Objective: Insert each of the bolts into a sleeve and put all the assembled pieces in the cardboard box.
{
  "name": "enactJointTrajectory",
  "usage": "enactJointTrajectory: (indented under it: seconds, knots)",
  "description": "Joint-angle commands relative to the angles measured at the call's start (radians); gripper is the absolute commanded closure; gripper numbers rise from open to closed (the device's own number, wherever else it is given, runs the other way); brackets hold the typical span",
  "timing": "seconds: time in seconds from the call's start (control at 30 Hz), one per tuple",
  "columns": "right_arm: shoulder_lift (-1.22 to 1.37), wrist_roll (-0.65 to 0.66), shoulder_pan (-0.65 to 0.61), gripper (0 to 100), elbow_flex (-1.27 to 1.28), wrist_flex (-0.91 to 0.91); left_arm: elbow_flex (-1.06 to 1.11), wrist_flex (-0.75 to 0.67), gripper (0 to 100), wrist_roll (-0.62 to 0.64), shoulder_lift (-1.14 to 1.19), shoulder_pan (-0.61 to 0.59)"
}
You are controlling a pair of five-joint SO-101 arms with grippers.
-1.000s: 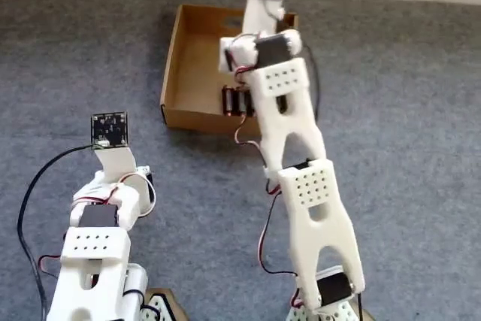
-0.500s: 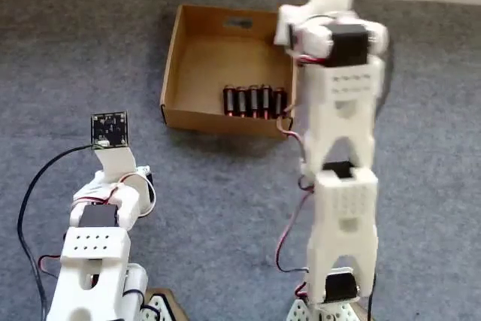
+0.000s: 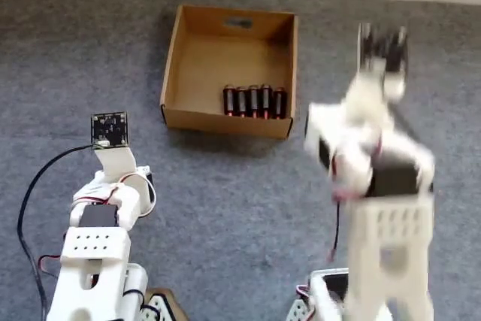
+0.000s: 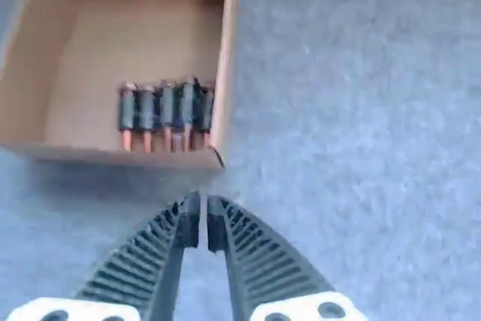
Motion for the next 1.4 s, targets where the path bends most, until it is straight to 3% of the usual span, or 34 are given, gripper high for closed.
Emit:
enactJointTrajectory:
  seconds: [0.0,0.2,0.47,0.57,0.7,0.9,1.17,1.37]
  knots:
    - [-0.469,0.084,0.028,97.3,0.515,-0.133,-0.004,-0.021,99,-0.008,-0.024,-0.007]
    - [-0.934,0.166,0.027,97.1,0.803,-0.012,-0.004,-0.021,99,-0.008,-0.024,-0.005]
    - [-0.889,0.169,0.027,97.1,1.026,-0.062,0.001,-0.015,99,-0.008,-0.025,0.134]
    - [-0.917,0.169,0.027,97.1,1.118,-0.067,0.068,-0.015,99,-0.009,-0.025,0.117]
    - [-0.905,0.166,0.031,97.1,1.231,-0.173,0.12,-0.012,99,-0.009,-0.028,0.008]
    - [-0.898,0.167,0.031,97.1,1.218,-0.174,0.122,0.187,99,-0.129,-0.231,-0.114]
    - [-0.898,0.166,0.031,97.1,1.218,-0.173,0.302,0.462,99,-0.129,-0.834,-0.13]
    - [-0.898,0.167,0.031,97.1,1.218,-0.173,0.297,0.554,99,-0.129,-0.751,-0.012]
